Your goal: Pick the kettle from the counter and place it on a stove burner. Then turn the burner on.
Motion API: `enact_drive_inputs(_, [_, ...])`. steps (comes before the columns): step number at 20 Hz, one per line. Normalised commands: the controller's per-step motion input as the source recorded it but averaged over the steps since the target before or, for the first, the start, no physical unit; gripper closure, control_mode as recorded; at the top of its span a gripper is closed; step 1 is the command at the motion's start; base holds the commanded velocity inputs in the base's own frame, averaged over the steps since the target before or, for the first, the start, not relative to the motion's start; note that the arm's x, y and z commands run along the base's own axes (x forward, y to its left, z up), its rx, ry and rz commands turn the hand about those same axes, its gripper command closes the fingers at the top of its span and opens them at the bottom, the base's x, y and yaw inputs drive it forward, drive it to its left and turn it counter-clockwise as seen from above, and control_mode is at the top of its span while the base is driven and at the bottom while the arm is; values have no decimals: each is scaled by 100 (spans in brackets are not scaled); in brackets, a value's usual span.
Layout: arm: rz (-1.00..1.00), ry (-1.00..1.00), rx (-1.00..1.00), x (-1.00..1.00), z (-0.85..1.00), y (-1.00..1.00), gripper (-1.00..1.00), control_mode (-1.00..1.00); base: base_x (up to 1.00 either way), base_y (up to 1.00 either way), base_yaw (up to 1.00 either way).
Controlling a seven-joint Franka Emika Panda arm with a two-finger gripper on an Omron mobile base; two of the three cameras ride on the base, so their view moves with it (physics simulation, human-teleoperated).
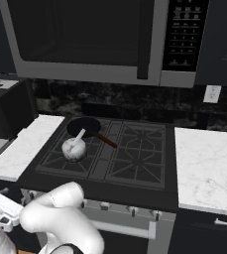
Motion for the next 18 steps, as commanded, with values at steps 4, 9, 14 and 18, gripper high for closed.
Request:
enact_drive_inputs(4, [6,0,-17,9,-69,17,-100,-100,0,0,0])
enact_drive_inputs(9, [8,-4,-6,1,-63,21,-100,-100,0,0,0])
enact_drive_inputs(14, [5,-8,3,8,-30,4,-100,-100,0,0,0])
enact_drive_inputs(18, [4,-10,7,14,-28,0,-100,-100,0,0,0])
